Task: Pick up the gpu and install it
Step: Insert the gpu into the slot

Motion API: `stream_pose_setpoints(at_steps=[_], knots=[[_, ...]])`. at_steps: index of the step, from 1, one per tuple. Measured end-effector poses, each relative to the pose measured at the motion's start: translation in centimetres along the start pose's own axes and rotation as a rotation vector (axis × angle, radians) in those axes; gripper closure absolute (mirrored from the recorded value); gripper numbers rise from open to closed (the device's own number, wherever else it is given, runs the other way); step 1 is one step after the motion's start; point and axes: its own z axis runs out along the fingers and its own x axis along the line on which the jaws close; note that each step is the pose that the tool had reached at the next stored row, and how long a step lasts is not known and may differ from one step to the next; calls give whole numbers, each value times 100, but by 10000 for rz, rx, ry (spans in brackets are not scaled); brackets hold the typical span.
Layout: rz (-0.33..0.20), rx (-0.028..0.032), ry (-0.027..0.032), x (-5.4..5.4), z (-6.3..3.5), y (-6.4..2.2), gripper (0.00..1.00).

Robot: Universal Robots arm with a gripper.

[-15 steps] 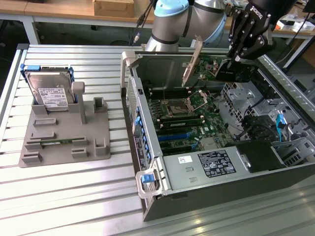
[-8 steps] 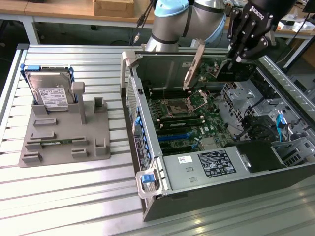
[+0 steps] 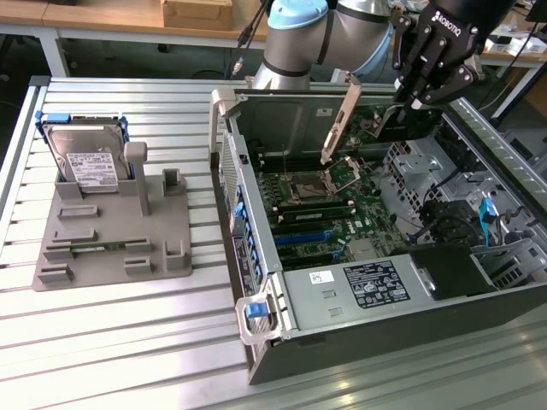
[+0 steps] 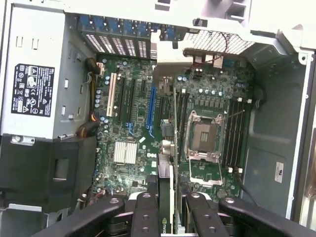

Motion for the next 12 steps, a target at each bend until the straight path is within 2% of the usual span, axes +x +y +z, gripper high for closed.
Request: stream_pose_setpoints(at_steps=[4, 7, 12], knots=[[-573, -15, 27, 0, 4, 0, 74], [256, 6, -11, 1, 38, -2, 74], [314, 7, -14, 4, 76, 9, 74]])
